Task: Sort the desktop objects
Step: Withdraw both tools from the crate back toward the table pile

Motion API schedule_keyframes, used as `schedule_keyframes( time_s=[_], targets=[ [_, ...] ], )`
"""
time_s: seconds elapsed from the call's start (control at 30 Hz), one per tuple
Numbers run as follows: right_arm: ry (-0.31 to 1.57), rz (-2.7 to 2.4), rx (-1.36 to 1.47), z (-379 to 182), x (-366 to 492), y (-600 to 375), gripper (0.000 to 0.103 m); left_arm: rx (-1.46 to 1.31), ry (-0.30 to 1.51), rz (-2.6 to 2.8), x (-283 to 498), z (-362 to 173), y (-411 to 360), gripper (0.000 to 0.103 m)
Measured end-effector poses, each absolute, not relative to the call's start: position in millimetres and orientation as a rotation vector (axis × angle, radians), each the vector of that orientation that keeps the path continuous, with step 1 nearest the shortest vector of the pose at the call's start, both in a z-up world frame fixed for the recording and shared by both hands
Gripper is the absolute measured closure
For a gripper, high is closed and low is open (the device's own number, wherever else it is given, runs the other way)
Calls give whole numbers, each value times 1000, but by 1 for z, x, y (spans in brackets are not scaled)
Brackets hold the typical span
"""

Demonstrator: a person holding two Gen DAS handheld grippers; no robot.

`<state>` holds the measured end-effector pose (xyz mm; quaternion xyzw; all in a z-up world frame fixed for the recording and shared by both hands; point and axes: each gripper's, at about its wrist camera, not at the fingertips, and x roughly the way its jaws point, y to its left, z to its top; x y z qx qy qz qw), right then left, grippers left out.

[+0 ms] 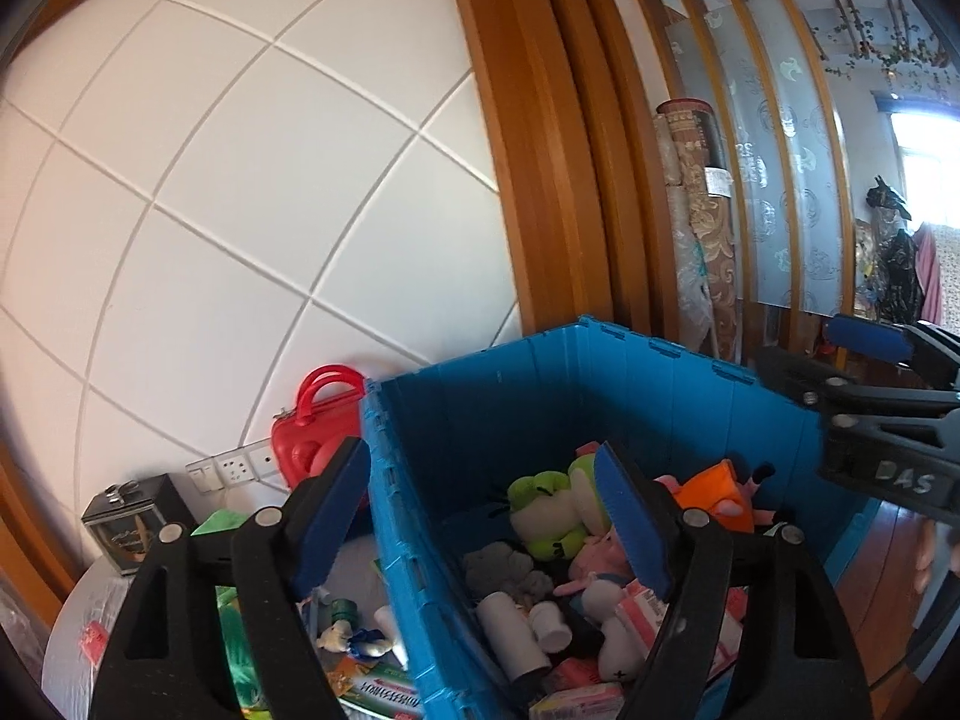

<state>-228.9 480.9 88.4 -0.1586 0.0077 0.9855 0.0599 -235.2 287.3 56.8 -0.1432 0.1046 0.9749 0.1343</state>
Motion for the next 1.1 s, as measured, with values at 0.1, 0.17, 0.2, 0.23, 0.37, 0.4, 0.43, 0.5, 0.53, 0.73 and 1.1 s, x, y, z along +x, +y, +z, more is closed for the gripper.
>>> schedule_keyframes(
  time_s=[0.1,0.17,0.2,0.23,0.37,0.4,0.43,0.5,0.53,0.73,1.1],
  targets=[
    [29,3027,-475,85,-219,477,25,-420,307,2853,-229,53,273,26],
    [23,3056,-470,82,-214,474,25,-422,308,2877,-225,51,261,26],
    [24,3076,-471,80,-211,472,25,-426,305,2896,-222,50,253,26],
    [21,3086,-476,79,-210,468,25,-427,303,2906,-219,50,246,26],
    [14,3154,-491,72,-206,455,25,-429,315,2965,-206,44,210,26],
    [10,3184,-503,69,-206,448,25,-440,315,2983,-202,42,197,26],
    [6,3210,-509,67,-207,443,25,-452,310,3004,-200,40,187,26],
    [-11,3267,-521,63,-208,430,25,-470,285,3054,-195,36,162,26],
    [-31,3303,-524,61,-207,420,25,-480,275,3070,-193,34,151,26],
    [-176,3474,-485,61,-200,365,25,-573,194,3199,-180,11,81,26],
    [-222,3610,-646,33,-227,252,25,-846,167,3250,-180,-56,-47,26]
  ],
)
